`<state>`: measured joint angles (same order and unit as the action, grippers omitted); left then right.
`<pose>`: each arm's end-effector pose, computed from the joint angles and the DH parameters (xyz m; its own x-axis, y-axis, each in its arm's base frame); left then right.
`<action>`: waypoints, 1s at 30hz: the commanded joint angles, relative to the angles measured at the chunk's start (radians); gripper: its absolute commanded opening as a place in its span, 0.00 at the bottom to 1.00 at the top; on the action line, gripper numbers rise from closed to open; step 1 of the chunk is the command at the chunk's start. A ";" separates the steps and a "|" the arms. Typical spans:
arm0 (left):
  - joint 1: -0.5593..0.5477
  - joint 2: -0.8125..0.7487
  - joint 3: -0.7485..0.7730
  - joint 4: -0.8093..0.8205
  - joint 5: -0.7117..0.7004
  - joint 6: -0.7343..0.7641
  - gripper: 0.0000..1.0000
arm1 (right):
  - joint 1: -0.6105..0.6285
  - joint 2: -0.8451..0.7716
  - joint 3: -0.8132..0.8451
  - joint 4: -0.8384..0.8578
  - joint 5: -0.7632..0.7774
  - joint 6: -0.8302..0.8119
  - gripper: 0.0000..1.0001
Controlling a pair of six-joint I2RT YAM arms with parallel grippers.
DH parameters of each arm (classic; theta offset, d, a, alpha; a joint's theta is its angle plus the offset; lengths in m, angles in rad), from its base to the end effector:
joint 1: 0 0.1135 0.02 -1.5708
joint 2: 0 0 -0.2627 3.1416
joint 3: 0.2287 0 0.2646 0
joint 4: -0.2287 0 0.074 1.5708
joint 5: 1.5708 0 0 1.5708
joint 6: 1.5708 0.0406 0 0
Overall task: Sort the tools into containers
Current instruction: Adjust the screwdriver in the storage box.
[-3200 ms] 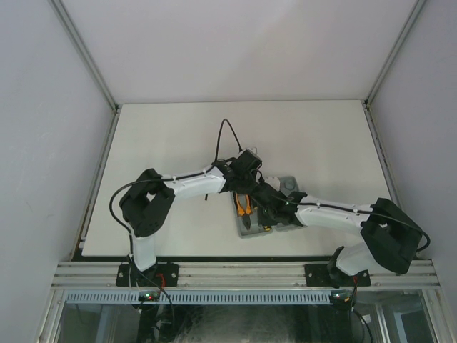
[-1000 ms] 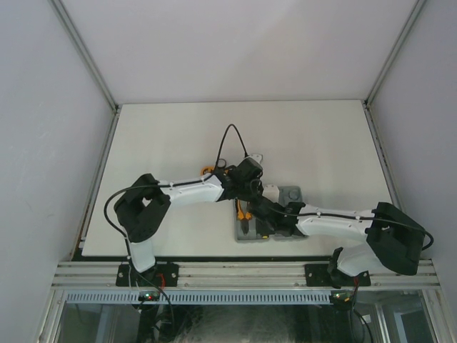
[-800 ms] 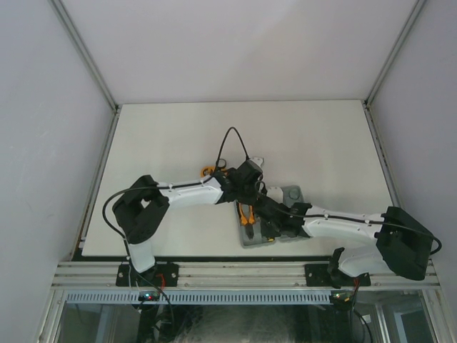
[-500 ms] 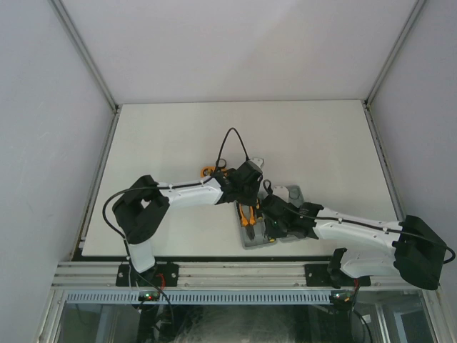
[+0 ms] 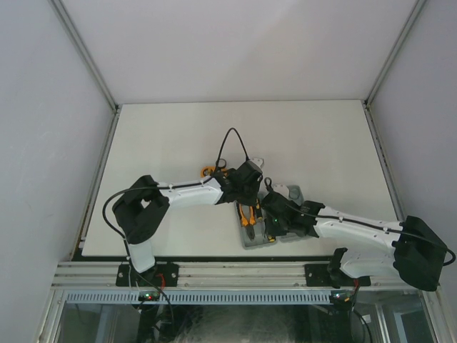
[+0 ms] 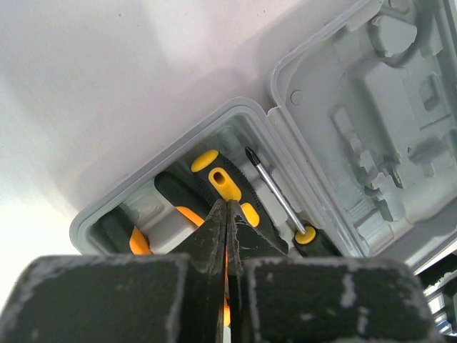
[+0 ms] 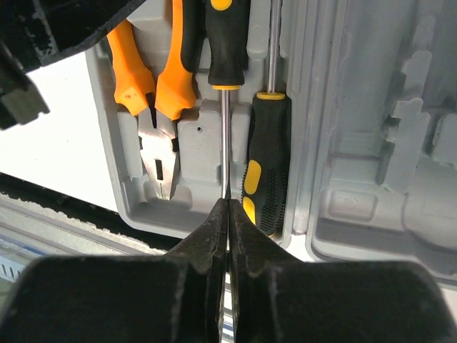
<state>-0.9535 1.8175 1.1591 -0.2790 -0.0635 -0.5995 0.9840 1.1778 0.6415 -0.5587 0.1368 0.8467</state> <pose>0.2293 -0.3186 0.1657 -0.8321 0.1994 -0.5175 0.3907 0.8731 -0.2917 0.1286 0.1834 0.1745 -0.9181 -0.0405 -0.3943 -0.1549 0.9523 0.2628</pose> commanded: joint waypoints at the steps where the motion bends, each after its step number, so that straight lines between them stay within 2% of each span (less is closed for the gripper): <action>1: -0.021 0.035 -0.029 -0.145 0.042 0.018 0.00 | -0.014 0.031 -0.001 0.069 -0.029 -0.031 0.00; 16: -0.024 0.040 -0.027 -0.141 0.052 0.015 0.00 | -0.005 0.095 -0.001 0.062 -0.034 -0.033 0.00; 30: -0.031 0.052 -0.027 -0.144 0.059 0.017 0.00 | 0.031 0.252 0.063 -0.106 0.071 0.058 0.00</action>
<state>-0.9535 1.8175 1.1595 -0.2829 -0.0528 -0.5995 1.0058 1.3647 0.7208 -0.5934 0.1440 0.8764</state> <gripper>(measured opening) 0.003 0.002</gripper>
